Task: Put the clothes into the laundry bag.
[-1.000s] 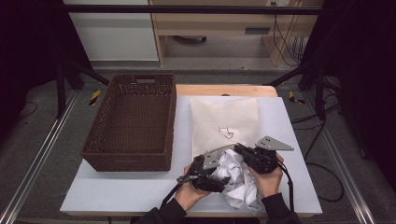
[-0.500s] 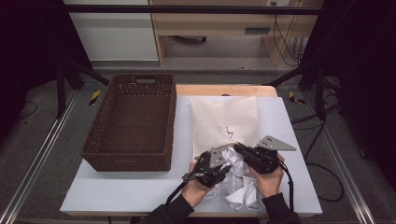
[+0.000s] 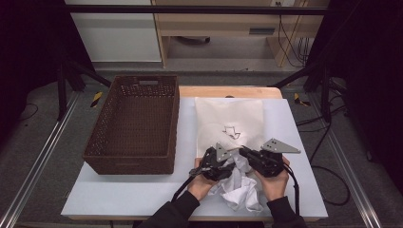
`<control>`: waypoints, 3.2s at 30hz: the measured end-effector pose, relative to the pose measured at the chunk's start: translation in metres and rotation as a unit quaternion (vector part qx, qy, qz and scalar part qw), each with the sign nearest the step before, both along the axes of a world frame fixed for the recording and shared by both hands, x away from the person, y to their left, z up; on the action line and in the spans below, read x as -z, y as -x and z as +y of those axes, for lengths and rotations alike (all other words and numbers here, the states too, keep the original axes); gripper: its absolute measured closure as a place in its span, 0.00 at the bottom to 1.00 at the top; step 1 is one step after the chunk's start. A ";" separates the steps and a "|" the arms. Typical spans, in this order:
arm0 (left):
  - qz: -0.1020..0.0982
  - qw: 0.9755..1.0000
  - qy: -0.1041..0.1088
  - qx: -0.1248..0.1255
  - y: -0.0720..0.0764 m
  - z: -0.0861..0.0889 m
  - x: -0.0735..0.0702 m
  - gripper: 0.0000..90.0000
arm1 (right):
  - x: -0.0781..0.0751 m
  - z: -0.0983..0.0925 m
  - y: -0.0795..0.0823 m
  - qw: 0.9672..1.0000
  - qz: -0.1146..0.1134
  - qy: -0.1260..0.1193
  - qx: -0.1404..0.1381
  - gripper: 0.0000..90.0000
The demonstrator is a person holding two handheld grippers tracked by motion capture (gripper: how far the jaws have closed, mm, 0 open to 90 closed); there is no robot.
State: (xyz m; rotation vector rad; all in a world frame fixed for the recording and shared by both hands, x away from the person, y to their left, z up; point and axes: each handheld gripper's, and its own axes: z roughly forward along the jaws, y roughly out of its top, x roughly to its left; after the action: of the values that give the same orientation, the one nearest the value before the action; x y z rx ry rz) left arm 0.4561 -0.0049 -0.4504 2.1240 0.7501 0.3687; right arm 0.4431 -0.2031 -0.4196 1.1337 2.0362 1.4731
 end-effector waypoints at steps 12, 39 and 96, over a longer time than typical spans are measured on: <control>0.035 0.999 0.000 0.042 0.032 0.020 0.007 0.34 | 0.002 0.002 -0.001 1.000 0.003 0.002 -0.001 0.98; -0.052 0.998 -0.011 -0.017 0.001 -0.025 -0.008 0.92 | -0.005 -0.003 0.001 1.000 0.002 -0.011 -0.007 0.98; -0.039 0.998 -0.019 -0.039 -0.022 -0.029 0.012 0.72 | 0.002 -0.003 -0.002 1.000 0.014 0.000 0.003 0.98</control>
State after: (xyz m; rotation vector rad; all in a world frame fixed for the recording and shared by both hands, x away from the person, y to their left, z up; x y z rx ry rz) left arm 0.4780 -0.0341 -0.4622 2.1082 0.7877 0.5076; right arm 0.4450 -0.2063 -0.4215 1.1647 2.0493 1.4626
